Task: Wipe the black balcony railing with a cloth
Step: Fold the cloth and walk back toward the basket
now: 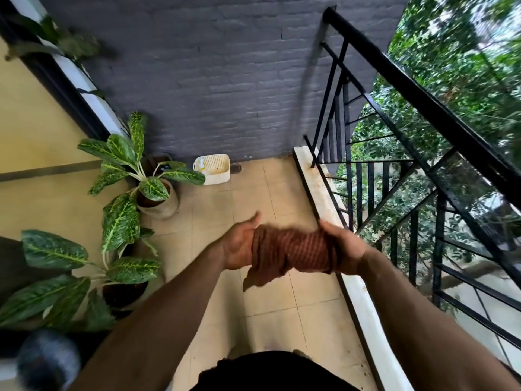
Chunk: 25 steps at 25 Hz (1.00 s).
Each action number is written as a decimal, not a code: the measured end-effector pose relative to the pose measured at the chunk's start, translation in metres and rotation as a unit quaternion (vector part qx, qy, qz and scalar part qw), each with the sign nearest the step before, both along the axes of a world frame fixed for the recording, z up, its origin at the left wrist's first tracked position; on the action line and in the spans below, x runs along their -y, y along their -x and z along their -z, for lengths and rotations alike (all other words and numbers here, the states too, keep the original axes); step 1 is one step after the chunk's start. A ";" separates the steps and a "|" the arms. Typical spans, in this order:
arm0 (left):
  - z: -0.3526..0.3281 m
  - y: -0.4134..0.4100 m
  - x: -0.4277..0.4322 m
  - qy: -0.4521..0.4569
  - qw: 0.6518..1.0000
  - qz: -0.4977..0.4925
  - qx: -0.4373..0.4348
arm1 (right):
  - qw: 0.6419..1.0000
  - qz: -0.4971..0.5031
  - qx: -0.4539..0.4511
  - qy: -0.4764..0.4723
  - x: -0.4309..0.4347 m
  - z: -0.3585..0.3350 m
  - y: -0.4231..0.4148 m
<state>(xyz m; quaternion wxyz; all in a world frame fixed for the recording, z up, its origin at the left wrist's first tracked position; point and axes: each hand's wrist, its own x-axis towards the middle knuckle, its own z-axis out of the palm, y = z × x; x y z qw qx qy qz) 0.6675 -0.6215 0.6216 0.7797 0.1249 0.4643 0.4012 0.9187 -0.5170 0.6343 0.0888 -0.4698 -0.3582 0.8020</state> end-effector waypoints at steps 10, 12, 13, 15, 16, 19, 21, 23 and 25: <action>0.062 0.003 0.054 -0.019 0.984 -0.065 -0.162 | 0.999 0.008 -0.050 -0.003 0.035 0.066 -0.021; 0.060 0.005 0.056 -0.020 0.987 -0.063 -0.150 | 0.998 0.029 -0.060 0.010 0.041 0.068 -0.021; 0.061 0.002 0.058 -0.017 0.984 -0.051 -0.170 | 1.000 0.005 -0.024 -0.001 0.045 0.075 -0.020; 0.064 -0.003 0.060 -0.010 0.977 -0.068 -0.200 | 0.997 -0.044 0.064 -0.016 0.051 0.094 -0.020; 0.064 -0.004 0.060 -0.005 0.973 -0.097 -0.212 | 0.996 -0.040 0.079 -0.010 0.051 0.098 -0.020; 0.061 0.003 0.059 0.009 0.951 -0.173 -0.254 | 0.992 0.007 0.119 -0.048 0.045 0.088 -0.019; 0.059 0.008 0.058 0.012 0.939 -0.194 -0.283 | 0.988 0.042 0.134 -0.069 0.040 0.085 -0.019; 0.056 0.010 0.056 -0.001 0.929 -0.185 -0.319 | 0.978 0.084 0.152 -0.111 0.036 0.078 -0.013; 0.048 0.010 0.053 -0.043 0.924 -0.162 -0.343 | 0.964 0.065 0.164 -0.198 0.034 0.066 -0.004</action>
